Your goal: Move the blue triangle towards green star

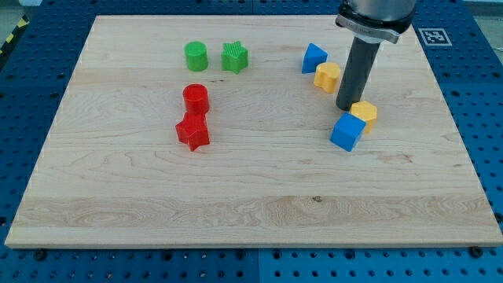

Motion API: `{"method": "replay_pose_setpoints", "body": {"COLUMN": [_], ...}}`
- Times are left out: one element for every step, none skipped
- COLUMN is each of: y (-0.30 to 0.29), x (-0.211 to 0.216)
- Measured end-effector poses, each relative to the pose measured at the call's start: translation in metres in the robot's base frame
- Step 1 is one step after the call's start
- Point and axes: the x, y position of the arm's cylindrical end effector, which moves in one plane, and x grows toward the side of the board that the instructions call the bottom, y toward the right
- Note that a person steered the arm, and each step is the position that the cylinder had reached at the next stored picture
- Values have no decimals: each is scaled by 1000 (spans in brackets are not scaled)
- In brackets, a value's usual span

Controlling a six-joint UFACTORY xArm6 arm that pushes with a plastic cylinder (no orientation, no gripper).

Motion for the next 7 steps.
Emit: {"method": "replay_pose_setpoints", "body": {"y": [0,10,18,11,-1,-1,-14], "x": [-6,-27,-49,-87,-113,-113,-101]}}
